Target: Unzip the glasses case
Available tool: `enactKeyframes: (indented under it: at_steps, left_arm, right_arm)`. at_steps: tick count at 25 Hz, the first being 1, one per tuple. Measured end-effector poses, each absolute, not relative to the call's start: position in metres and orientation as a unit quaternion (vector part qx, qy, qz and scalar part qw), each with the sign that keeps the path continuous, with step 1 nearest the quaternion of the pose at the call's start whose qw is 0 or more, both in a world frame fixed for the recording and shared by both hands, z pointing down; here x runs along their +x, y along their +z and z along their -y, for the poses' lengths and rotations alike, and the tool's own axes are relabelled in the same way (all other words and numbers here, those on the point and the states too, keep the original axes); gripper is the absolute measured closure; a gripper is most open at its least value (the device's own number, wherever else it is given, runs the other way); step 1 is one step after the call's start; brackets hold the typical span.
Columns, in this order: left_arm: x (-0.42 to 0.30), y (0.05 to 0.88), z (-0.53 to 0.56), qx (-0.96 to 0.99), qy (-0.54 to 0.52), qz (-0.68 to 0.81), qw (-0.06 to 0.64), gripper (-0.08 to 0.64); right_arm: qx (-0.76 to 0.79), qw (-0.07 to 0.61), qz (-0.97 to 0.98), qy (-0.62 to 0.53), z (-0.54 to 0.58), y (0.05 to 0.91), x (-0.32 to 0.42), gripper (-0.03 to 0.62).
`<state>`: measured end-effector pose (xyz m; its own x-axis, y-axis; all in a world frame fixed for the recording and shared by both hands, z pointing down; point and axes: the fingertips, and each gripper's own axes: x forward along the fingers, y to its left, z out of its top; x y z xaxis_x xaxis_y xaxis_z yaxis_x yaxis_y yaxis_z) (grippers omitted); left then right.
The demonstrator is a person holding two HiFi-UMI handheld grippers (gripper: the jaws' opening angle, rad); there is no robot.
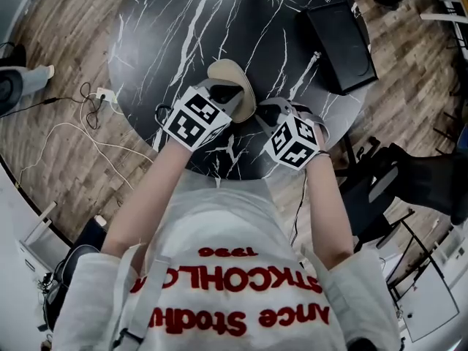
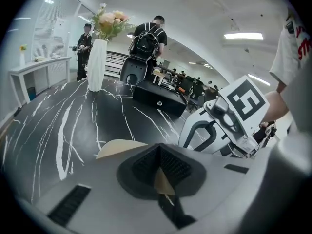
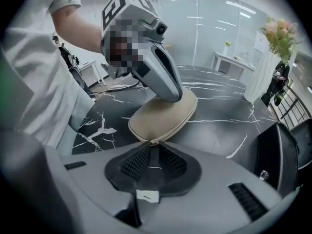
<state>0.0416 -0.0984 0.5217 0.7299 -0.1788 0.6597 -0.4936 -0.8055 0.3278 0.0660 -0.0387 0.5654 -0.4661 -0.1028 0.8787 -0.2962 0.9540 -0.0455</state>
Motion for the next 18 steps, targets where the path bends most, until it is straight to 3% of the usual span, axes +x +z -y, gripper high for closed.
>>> enactKeyframes:
  at_steps: [18]
  left_arm:
    - [0.058, 0.526, 0.1, 0.914, 0.292, 0.187, 0.21, 0.555]
  right_arm:
    - [0.087, 0.519, 0.849, 0.047, 0.034, 0.568, 0.062, 0.557]
